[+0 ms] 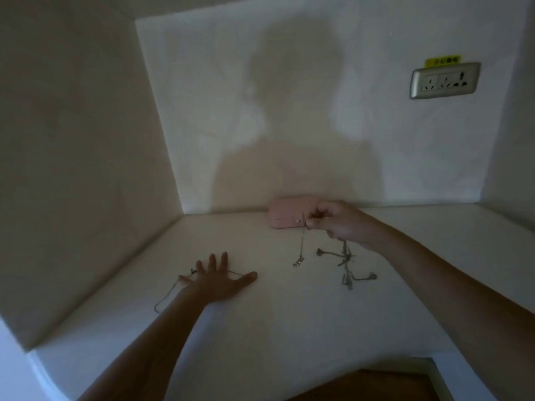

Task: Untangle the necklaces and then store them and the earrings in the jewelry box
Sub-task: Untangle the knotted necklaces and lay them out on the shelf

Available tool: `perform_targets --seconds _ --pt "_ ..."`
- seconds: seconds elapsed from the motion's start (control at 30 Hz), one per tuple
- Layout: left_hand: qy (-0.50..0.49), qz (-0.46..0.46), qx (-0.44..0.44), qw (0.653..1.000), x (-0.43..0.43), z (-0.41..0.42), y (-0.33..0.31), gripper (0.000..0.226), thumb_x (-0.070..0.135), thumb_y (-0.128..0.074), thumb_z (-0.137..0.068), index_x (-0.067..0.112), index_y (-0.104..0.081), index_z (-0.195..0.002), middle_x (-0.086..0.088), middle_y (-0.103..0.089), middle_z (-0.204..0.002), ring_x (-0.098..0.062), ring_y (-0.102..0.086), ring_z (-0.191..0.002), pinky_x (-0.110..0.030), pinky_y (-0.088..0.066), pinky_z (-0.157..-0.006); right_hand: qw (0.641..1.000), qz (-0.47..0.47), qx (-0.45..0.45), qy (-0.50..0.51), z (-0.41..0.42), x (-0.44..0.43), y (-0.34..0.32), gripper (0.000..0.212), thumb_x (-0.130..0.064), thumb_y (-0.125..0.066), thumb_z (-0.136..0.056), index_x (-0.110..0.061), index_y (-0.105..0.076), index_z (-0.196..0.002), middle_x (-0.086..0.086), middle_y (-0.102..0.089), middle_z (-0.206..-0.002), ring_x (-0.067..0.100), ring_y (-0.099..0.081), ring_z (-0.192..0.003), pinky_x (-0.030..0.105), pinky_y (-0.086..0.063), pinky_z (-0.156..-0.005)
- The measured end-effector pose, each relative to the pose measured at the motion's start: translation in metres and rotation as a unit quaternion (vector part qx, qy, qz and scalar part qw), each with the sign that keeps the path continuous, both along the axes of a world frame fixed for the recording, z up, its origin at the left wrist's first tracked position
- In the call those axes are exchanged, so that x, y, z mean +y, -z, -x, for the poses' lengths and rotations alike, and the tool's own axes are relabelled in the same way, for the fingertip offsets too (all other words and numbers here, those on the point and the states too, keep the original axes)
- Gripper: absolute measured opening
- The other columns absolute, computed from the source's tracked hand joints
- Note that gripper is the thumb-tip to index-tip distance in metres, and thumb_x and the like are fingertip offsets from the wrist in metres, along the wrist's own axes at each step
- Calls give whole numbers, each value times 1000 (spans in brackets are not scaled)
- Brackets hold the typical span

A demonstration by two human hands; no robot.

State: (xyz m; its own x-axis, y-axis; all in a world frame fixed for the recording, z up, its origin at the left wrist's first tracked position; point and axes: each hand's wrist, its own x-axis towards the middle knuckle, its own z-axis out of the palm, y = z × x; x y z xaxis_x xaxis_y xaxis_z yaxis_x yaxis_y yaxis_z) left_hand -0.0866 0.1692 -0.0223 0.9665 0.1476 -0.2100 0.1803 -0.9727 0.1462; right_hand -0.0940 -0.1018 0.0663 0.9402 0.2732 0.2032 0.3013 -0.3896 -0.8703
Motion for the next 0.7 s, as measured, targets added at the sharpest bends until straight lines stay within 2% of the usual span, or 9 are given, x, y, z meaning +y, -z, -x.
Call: perform_targets --seconds 0.07,0.13,0.2,0.3,0.4,0.47,0.53,0.6,0.7 --pt "-37 -12 -8 999 -2 -14 -9 110 92 -21 -69 27 5 -153 -3 7 -162 -35 4 -147 -66 3 -111 1000 27 1 -13 1 2 -3 15 -8 -59 -94 -13 -57 -80 1 -53 -73 0 -34 -43 15 -26 -43" --pt "-33 8 -82 996 -16 -22 -19 100 83 -21 -79 19 -3 -154 -9 1 -162 -36 2 -147 -63 6 -113 999 43 9 -25 0 5 -3 13 -11 -60 -94 -13 -58 -81 2 -55 -70 4 -34 -45 16 -26 -43" --pt "43 155 -169 972 -39 -22 -29 81 70 -29 -89 18 -21 -152 -8 -16 -160 -27 -11 -147 -51 -2 -117 998 48 17 -40 -1 9 -2 11 -10 -58 -95 -8 -57 -85 3 -55 -66 3 -35 -40 15 -27 -40" --pt "186 497 -100 842 -64 -10 -37 65 63 -52 -85 17 -59 -130 -2 -62 -129 -11 -54 -124 -35 -32 -110 997 51 26 -55 -4 16 3 11 -10 -52 -98 0 -56 -97 5 -59 -64 5 -37 -36 17 -28 -38" --pt "168 615 -68 768 -69 -6 -29 21 27 -65 -89 11 -70 -103 -4 -75 -92 -21 -67 -99 -33 -49 -97 996 70 15 -49 -11 18 11 15 -15 -48 -100 -2 -55 -100 0 -62 -58 8 -40 -37 23 -29 -40" --pt "137 667 -53 731 -70 -8 -24 11 10 -61 -89 6 -69 -96 -4 -70 -73 -22 -66 -82 -29 -55 -87 996 76 12 -50 -14 18 15 12 -18 -47 -101 -11 -53 -92 -1 -62 -54 9 -41 -38 22 -30 -41" --pt "129 685 -39 716 -69 -11 -20 14 11 -60 -90 6 -68 -100 -2 -63 -65 -16 -63 -69 -31 -57 -81 995 81 11 -58 -18 18 18 11 -17 -49 -99 -16 -53 -90 0 -63 -55 10 -42 -38 21 -32 -41" --pt "120 675 -43 726 -68 -11 -18 16 14 -62 -90 10 -70 -103 3 -56 -63 -8 -55 -60 -25 -54 -65 994 84 11 -64 -23 17 21 7 -15 -52 -96 -14 -55 -91 2 -67 -60 11 -46 -40 22 -33 -44" --pt "110 625 -103 766 -67 -11 -20 13 15 -66 -87 12 -73 -97 14 -46 -52 -4 -34 -50 -16 -30 -48 996 66 15 -65 -31 17 26 6 -15 -59 -92 -16 -59 -86 0 -70 -72 14 -59 -52 30 -40 -53"
